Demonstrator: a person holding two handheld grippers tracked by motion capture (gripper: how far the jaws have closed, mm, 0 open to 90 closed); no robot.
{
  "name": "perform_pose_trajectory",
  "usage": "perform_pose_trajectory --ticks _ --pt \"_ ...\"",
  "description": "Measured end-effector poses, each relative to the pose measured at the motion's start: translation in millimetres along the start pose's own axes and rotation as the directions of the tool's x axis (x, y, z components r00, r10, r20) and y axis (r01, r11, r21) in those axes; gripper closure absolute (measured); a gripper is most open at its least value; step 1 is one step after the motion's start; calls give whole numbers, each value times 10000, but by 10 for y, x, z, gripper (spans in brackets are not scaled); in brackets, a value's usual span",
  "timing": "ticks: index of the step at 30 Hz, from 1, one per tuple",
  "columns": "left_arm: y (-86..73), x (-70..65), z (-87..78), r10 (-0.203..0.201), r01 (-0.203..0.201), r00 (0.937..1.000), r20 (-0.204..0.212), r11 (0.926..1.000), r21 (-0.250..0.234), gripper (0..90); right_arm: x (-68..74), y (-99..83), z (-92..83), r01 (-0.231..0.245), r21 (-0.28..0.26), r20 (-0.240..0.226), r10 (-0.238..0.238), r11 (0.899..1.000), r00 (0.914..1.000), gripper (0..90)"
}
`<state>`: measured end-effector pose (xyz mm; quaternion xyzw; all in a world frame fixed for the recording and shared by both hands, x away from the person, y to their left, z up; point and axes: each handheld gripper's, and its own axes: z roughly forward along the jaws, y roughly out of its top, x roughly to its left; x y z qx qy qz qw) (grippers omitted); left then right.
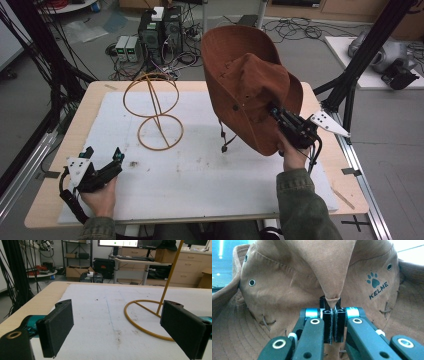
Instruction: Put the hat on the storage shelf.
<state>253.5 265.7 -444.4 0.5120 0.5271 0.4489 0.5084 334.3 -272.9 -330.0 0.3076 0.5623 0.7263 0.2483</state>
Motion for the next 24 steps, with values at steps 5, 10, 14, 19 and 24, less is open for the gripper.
perform_pose_trajectory --ticks 5,10,14,19,24 --pt "0 2 1 -24 24 10000 34 10000 27 118 62 60 134 110 144 -191 -107 9998 9998 896" --pt "0 7 -1 -40 40 10000 15 10000 21 118 181 121 403 108 333 -609 -87 9994 9981 896" --pt "1 13 -2 -65 64 10000 40 10000 42 118 253 125 566 223 480 -816 -183 9986 9965 896" --pt "1 19 -2 -106 105 9999 33 9999 31 118 420 63 891 209 574 -1204 -139 9981 9926 896" --pt "-1 27 1 -177 177 9998 35 9998 25 118 531 35 1091 112 621 -1498 -17 9980 9887 896"
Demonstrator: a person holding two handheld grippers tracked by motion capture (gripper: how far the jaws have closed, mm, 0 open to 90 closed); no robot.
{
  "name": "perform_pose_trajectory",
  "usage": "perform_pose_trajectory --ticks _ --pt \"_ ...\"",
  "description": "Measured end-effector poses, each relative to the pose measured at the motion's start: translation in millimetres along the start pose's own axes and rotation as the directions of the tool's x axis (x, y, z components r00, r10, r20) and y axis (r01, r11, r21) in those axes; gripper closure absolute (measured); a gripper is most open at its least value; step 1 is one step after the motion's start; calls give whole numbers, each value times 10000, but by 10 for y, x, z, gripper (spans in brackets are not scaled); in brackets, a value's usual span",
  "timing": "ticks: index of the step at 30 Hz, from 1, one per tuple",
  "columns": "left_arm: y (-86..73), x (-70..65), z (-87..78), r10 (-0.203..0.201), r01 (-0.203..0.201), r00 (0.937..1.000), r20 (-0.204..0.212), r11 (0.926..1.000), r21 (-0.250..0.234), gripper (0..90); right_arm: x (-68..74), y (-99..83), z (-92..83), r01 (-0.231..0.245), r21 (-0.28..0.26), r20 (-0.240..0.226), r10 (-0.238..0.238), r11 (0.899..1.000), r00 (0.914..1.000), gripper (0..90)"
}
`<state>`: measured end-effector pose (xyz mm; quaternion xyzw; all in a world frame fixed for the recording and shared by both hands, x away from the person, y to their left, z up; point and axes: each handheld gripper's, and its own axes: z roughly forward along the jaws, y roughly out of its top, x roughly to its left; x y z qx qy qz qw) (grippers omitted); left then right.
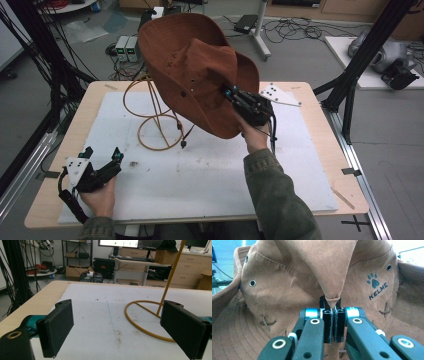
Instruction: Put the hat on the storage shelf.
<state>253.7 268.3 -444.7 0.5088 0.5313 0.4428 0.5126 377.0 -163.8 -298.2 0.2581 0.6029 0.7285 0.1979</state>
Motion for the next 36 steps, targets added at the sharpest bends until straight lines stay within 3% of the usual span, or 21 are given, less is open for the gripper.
perform_pose_trajectory --ticks 8,19,31,36 --pt "1 5 -2 -149 149 9999 -13 9999 -49 118 209 53 487 76 180 -601 -65 9998 9982 895" --pt "-1 28 -2 -316 316 9995 -61 9995 -101 118 436 86 976 268 475 -1113 -213 9985 9936 895" --pt "-1 34 -4 -329 329 9994 -70 9994 -53 118 499 -4 1118 391 970 -1128 -280 9945 9932 893" --pt "-1 35 -6 -329 329 9994 -50 9995 -28 118 498 -135 1144 348 1189 -1094 -218 9923 9938 891"
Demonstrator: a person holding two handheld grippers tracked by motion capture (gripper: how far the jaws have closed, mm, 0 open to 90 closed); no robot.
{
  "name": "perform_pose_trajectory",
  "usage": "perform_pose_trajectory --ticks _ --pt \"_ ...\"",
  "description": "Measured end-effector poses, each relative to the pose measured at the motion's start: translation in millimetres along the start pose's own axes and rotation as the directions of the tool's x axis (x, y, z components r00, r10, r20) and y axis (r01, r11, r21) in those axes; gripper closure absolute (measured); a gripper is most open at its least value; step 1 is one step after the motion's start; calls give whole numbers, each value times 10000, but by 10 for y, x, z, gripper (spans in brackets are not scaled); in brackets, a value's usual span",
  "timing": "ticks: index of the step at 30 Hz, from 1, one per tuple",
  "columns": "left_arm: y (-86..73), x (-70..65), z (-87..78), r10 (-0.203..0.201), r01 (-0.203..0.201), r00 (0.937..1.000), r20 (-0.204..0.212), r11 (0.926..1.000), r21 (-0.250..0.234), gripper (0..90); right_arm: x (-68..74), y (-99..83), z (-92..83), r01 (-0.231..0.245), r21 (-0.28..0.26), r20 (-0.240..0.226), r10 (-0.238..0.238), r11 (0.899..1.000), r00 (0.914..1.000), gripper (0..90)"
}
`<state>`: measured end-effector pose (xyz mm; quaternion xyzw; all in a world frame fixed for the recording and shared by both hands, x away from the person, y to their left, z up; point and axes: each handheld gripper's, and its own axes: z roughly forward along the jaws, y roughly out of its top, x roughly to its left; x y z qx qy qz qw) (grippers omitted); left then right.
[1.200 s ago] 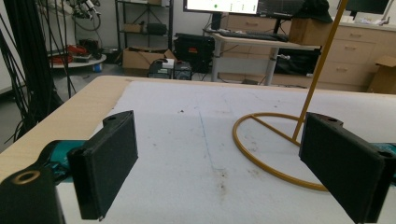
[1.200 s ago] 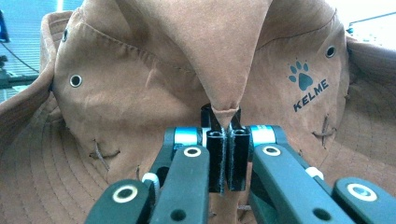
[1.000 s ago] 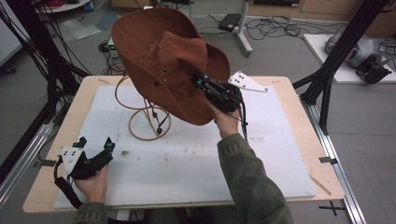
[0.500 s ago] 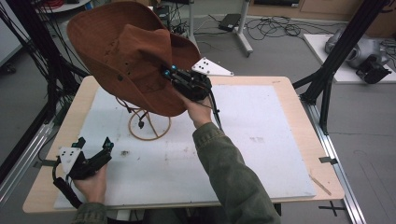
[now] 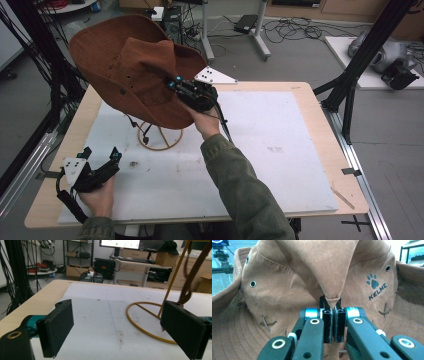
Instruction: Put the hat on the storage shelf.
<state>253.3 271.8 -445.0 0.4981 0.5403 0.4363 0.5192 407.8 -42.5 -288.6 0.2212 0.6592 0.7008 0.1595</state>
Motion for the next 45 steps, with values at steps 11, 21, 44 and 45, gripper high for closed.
perform_pose_trajectory --ticks 11,21,44,45 --pt "-4 4 10 18 -18 10000 62 9999 99 118 -21 -160 -45 53 328 -17 -52 9994 10000 866" --pt "-9 2 19 21 -21 10000 65 9999 120 118 -24 -172 -62 -140 593 -103 147 9981 9998 796" --pt "-8 -3 18 33 -34 10000 80 9999 102 118 -169 -39 -304 -950 153 25 949 9954 9955 213" --pt "-8 -3 19 25 -26 10000 89 10000 90 118 -174 -28 -331 -917 152 46 916 9957 9958 213"
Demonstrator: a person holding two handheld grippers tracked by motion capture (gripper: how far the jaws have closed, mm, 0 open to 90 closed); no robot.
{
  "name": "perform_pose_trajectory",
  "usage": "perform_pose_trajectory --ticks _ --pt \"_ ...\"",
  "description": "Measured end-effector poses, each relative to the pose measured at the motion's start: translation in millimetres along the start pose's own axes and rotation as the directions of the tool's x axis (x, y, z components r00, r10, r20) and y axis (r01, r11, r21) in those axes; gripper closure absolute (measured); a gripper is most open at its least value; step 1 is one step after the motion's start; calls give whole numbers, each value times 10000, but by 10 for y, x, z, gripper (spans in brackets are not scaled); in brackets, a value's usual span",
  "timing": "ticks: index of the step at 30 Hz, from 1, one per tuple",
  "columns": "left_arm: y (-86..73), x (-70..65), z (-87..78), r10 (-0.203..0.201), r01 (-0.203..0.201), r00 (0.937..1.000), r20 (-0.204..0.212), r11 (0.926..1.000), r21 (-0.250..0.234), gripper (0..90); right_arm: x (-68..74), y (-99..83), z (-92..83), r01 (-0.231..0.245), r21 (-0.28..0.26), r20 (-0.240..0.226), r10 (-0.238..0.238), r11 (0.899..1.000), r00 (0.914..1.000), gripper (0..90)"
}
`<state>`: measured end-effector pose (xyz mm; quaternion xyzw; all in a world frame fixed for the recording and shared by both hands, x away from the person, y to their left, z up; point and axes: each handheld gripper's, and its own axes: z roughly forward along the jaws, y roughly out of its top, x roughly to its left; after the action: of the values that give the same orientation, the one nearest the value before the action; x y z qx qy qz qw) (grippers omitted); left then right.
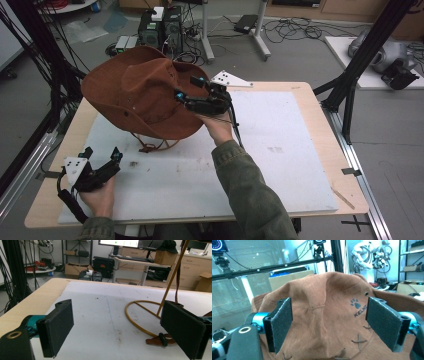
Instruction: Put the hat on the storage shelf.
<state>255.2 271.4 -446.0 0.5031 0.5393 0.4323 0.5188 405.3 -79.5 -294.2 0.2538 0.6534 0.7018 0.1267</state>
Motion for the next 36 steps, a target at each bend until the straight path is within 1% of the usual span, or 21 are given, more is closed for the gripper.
perform_pose_trajectory --ticks 2,3,5,10,12,13,14,17,19,20,24,25,28,29,30,31,32,33,34,35,36 --pt "0 -2 0 -1 1 10000 -10 10000 17 118 -28 29 -95 1 -80 172 1 10000 9999 213" --pt "-1 -2 0 -1 1 10000 -10 10000 7 118 -28 29 -95 1 -80 172 1 10000 9999 213" --pt "0 -4 -2 4 -4 10000 -5 10000 9 118 -64 44 -172 79 -106 322 -76 9999 9995 212" --pt "-1 -8 2 77 -77 10000 -35 10000 18 118 -151 52 -432 276 -254 889 -252 9993 9957 186" --pt "-2 -10 7 94 -94 10000 -31 10000 4 118 -193 51 -560 312 -254 1159 -280 9992 9929 176" --pt "-3 -10 9 96 -96 10000 -24 10000 3 118 -237 56 -698 371 -238 1522 -331 9990 9878 135" --pt "-2 -11 10 92 -92 10000 -26 10000 1 118 -237 56 -698 371 -238 1522 -331 9990 9878 135" --pt "-2 -13 12 88 -88 10000 -37 10000 21 118 -305 66 -922 538 -268 2086 -470 9982 9769 127" --pt "-2 -13 12 88 -88 10000 -41 10000 35 118 -341 66 -1079 729 -295 2515 -632 9969 9658 118" --pt "-2 -14 12 91 -91 9999 -44 10000 34 118 -372 57 -1234 825 -351 2871 -690 9960 9554 118" --pt "-2 -14 10 95 -94 9999 -41 9999 41 118 -429 25 -1520 880 -209 3527 -750 9959 9327 113" --pt "-1 -15 10 94 -94 9999 -40 9999 35 118 -429 25 -1520 880 -209 3527 -750 9959 9327 113" --pt "-1 -15 9 88 -87 10000 -45 10000 43 118 -460 -1 -1708 897 -79 4009 -790 9959 9127 112" --pt "-1 -15 8 84 -84 10000 -39 10000 43 118 -478 -25 -1823 908 -4 4279 -819 9959 9001 104" --pt "-1 -15 8 81 -81 10000 -38 10000 41 118 -478 -25 -1823 908 -4 4279 -819 9959 9001 104" --pt "-1 -15 8 79 -79 10000 -39 10000 42 118 -485 -42 -1877 933 -1 4391 -838 9956 8945 104" --pt "-1 -15 7 81 -81 10000 -42 10000 43 118 -495 -90 -1978 904 -93 4645 -757 9959 8823 104" --pt "-1 -15 7 78 -78 10000 -39 10000 49 118 -495 -90 -1978 904 -93 4645 -757 9959 8823 104" --pt "-1 -16 7 79 -79 10000 -37 10000 54 118 -501 -144 -2056 919 -75 4982 -759 9957 8637 105" --pt "0 -17 7 75 -75 10000 -43 10000 57 118 -501 -144 -2056 919 -75 4982 -759 9957 8637 105" --pt "-1 -19 7 63 -63 10000 -41 10000 65 118 -501 -179 -2091 893 -116 5162 -705 9959 8536 105"
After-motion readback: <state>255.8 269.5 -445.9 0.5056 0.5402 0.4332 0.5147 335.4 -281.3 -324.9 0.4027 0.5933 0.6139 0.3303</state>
